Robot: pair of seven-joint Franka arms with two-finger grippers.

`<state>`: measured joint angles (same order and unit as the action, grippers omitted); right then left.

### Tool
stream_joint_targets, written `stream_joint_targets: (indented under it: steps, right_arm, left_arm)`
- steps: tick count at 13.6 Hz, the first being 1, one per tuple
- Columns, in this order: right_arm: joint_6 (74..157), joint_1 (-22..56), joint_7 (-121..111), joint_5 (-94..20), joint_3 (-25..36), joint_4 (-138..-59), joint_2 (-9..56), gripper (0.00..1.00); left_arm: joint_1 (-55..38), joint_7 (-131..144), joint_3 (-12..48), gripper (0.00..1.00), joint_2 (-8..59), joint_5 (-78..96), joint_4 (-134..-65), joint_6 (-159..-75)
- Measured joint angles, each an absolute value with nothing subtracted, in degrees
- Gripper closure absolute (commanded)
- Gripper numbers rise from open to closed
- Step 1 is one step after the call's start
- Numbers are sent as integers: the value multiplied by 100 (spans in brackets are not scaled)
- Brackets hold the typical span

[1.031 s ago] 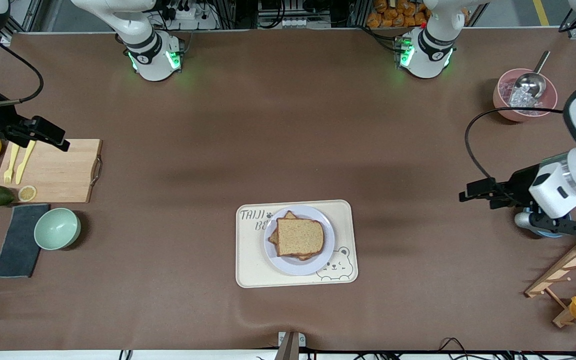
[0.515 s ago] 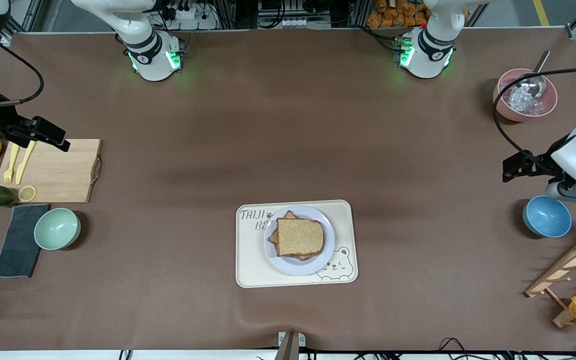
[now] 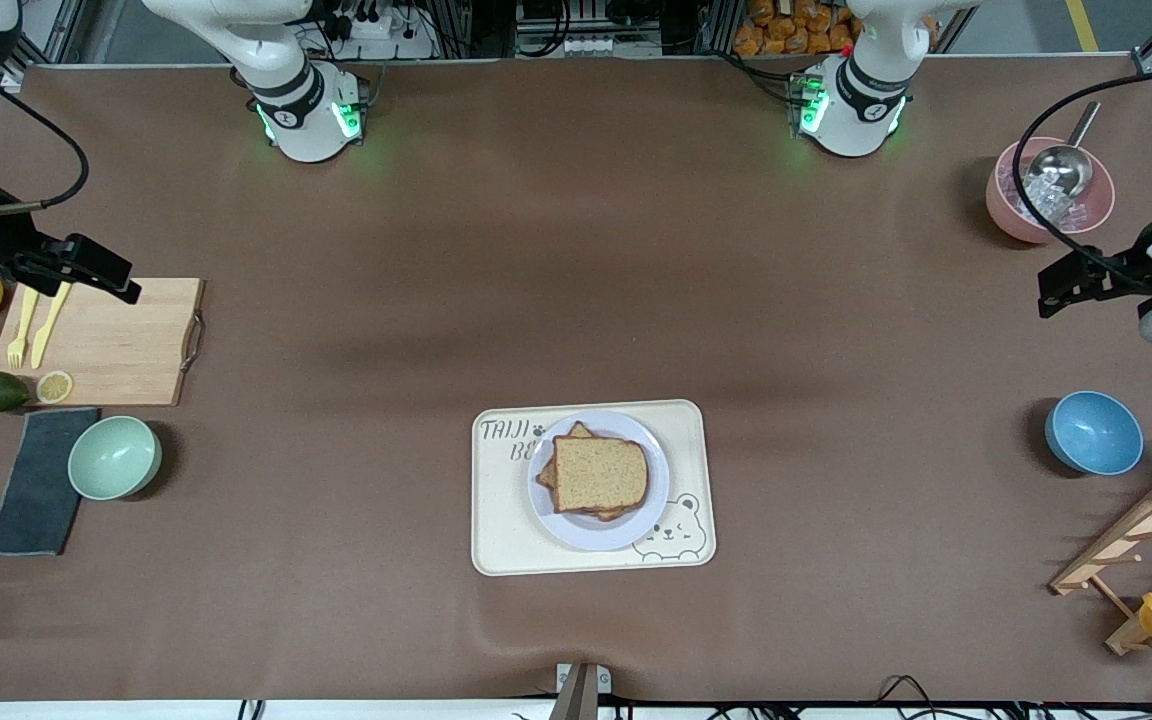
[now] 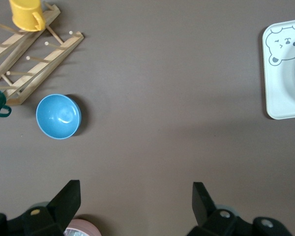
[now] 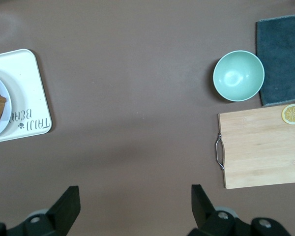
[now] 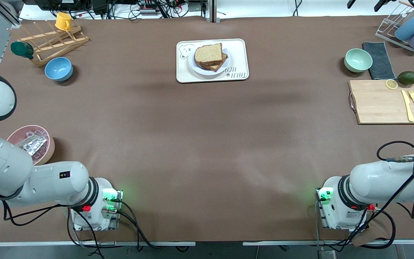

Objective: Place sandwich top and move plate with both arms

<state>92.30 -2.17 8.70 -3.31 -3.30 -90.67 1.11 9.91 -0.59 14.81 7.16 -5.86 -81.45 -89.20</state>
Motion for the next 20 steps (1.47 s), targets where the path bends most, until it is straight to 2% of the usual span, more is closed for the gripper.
stream_joint_targets:
  steps: [4, 9, 20]
  right_arm:
    - [9230, -217, 870, -331, -329, -9067, 114, 0]
    - [9230, -220, 870, -331, -324, -9067, 115, 0]
    - [9230, -220, 870, -331, -324, -9067, 116, 0]
  left_arm:
    - [897, 146, 1390, 0, 483, -585, -8221, -8808]
    - [-110, 177, 314, 0, 181, -568, -8529, -8807]
    - [-125, 177, 252, 0, 171, -508, -8554, -8776]
